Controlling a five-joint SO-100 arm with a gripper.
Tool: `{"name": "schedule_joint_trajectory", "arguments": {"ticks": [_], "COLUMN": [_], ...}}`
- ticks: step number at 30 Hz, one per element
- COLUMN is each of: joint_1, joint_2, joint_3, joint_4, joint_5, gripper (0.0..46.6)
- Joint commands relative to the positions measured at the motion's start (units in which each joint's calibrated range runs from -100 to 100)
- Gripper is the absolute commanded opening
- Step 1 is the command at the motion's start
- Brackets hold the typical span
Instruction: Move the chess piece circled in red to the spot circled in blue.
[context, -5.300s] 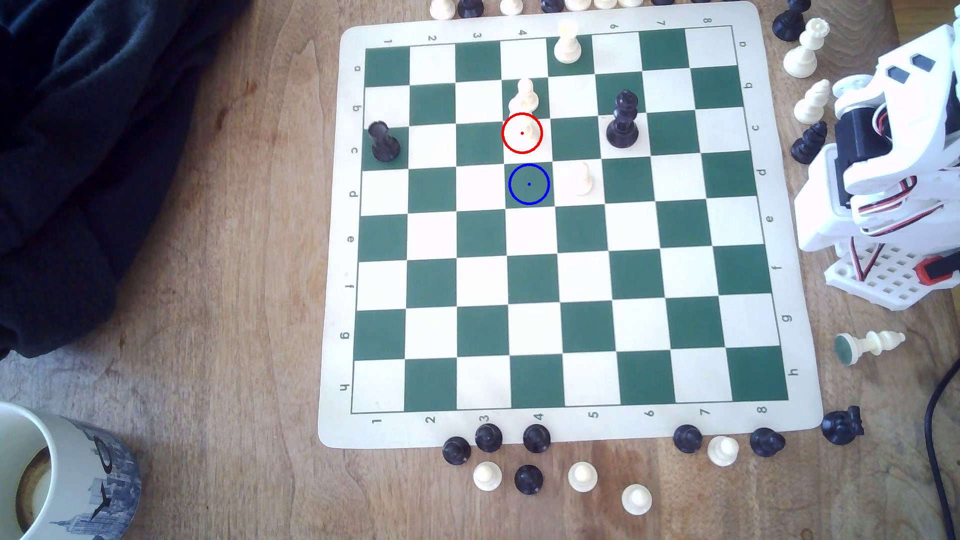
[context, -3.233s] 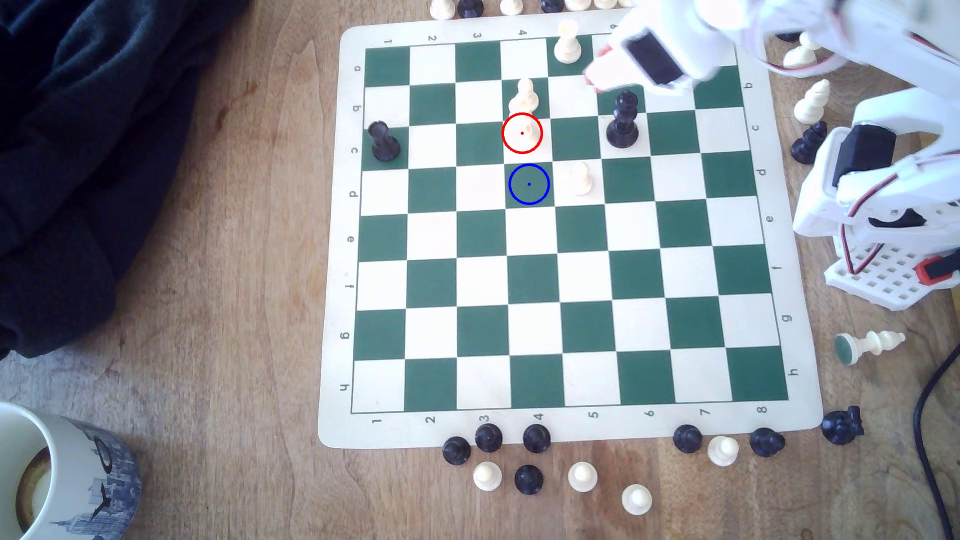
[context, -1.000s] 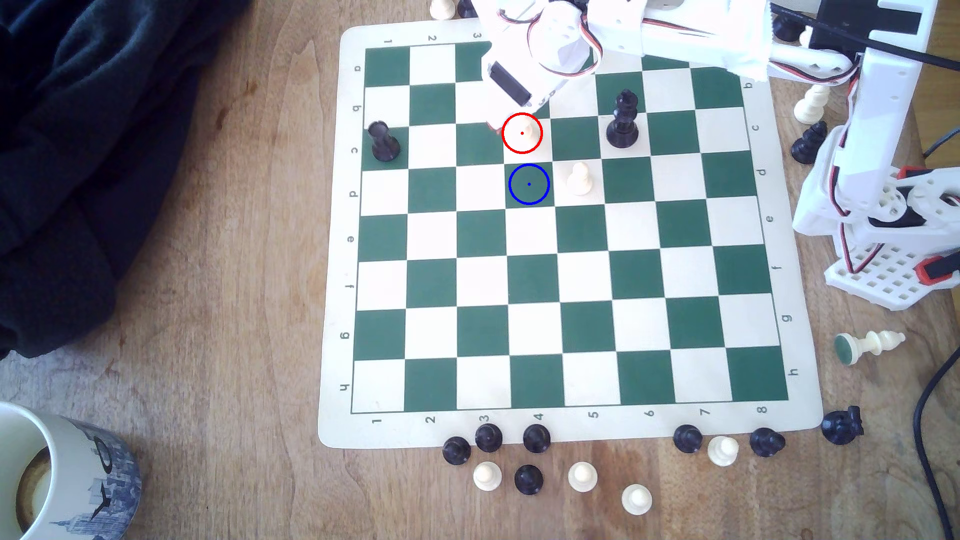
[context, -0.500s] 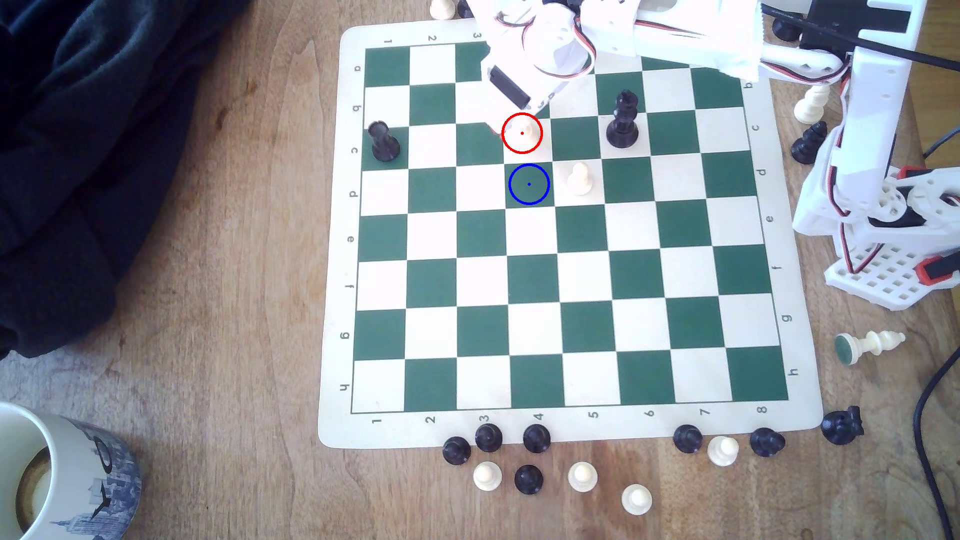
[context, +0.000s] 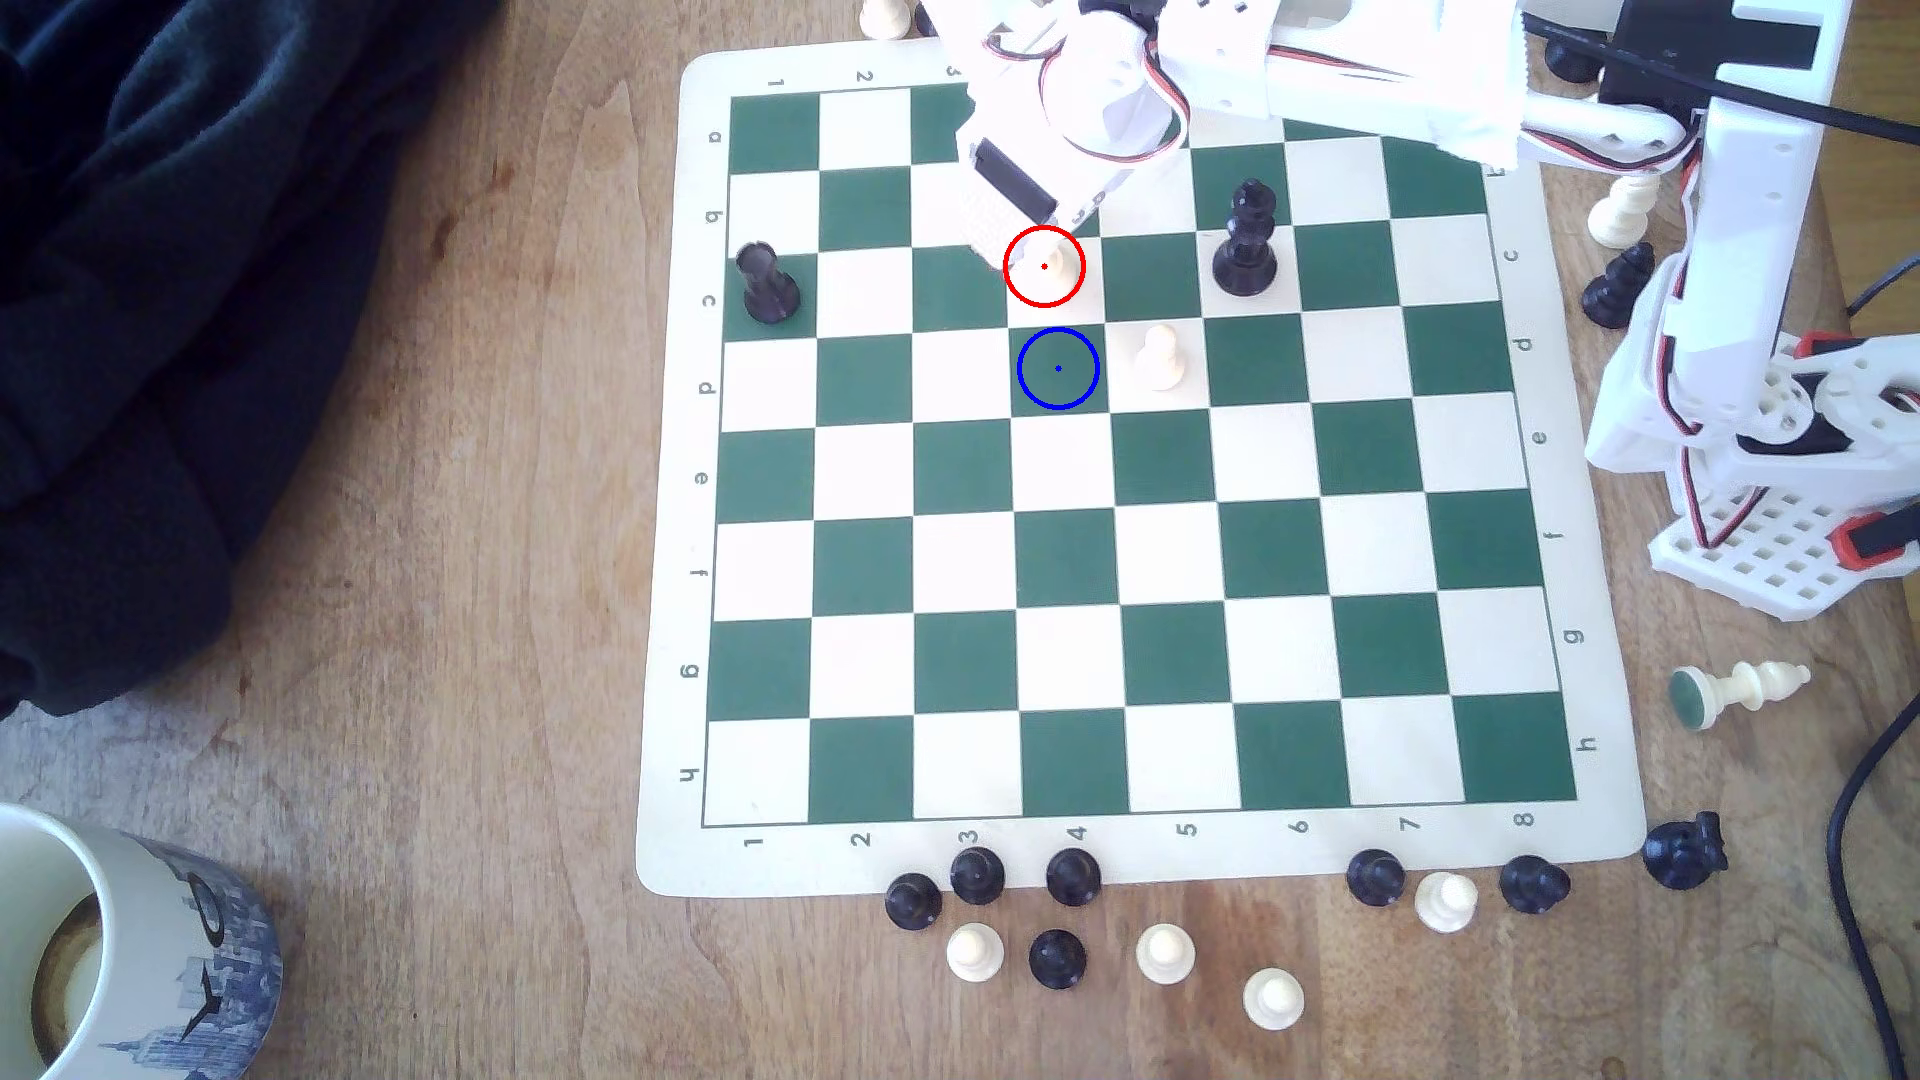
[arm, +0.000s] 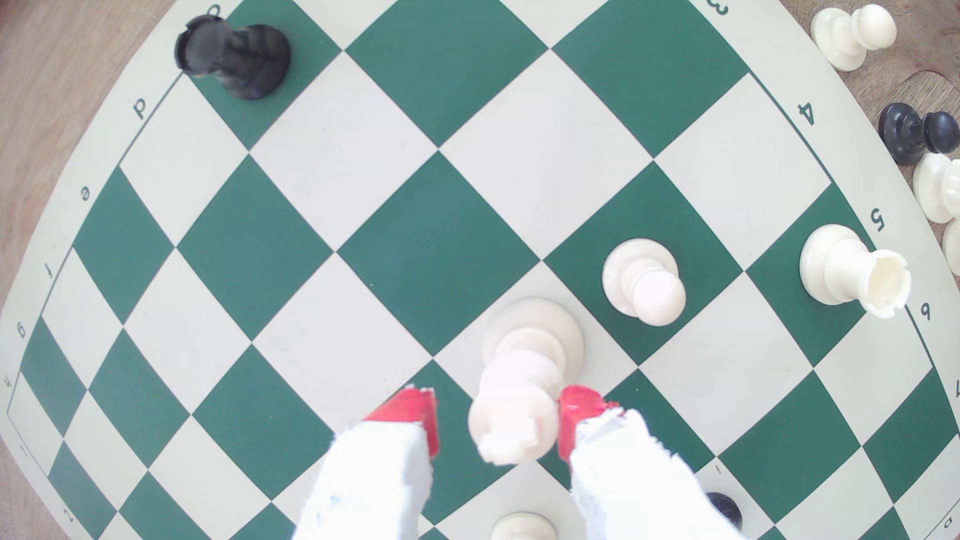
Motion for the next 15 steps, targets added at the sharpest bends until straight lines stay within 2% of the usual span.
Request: {"name": "schedule_joint_trajectory", "arguments": {"ticks": [1,9,15], "joint_1": [-0.1,-0.1,0.1], "joint_2": [-0.9,-1.4,-3.1], "joint_3": [-4.6,-4.8,-5.6], "joint_4": [0.2,0.2,1.6], "joint_5": [0.3,0.3,0.2], "gripper": [9.4,2.2,0.9]}}
